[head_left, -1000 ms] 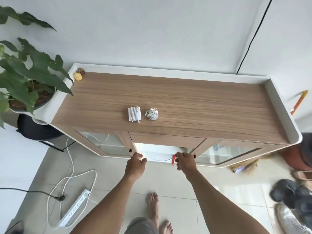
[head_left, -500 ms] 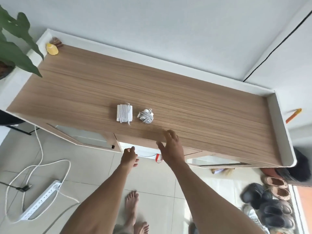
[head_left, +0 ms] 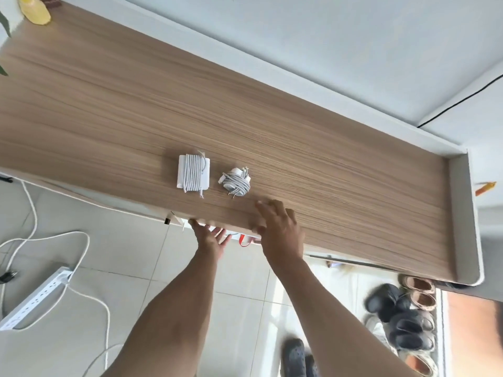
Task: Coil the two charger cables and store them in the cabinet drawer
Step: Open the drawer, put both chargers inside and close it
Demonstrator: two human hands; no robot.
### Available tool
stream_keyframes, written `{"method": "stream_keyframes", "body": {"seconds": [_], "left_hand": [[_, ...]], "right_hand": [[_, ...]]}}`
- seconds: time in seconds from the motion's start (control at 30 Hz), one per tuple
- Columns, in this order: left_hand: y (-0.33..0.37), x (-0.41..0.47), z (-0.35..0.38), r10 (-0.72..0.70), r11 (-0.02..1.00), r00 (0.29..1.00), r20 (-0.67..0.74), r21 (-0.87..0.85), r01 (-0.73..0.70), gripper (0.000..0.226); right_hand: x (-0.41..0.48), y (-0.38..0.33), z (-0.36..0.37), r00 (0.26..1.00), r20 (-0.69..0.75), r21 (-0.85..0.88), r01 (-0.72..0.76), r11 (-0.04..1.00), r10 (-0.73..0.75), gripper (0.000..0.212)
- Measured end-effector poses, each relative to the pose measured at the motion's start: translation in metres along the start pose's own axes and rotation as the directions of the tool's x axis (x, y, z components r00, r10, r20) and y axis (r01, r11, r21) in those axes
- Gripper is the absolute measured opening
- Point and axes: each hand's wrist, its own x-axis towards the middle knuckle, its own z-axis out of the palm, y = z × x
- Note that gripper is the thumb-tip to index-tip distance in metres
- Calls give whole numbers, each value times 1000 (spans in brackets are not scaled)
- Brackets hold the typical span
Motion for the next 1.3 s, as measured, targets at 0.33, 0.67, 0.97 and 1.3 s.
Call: {"method": "stream_keyframes", "body": {"seconds": [0.33, 0.67, 0.97, 1.3], "left_hand": [[-14, 0, -17, 20, 993, 1000, 22, -119, -18, 80], [-13, -27, -83, 166, 979, 984, -60, 128, -158, 44], [32, -77, -89, 663, 707, 697, -272, 532, -465, 54], [16, -105, -99, 463, -762, 144, 875, 476, -439, 30]], "right_hand": [[9, 4, -5, 998, 63, -38, -8, 999, 10, 51], [4, 4, -1, 998, 62, -45, -13, 999, 15, 50], [-21, 1, 3, 998, 56, 34, 5, 999, -7, 40], [-105, 17, 51, 982, 182, 51, 34, 998, -42, 40]]}}
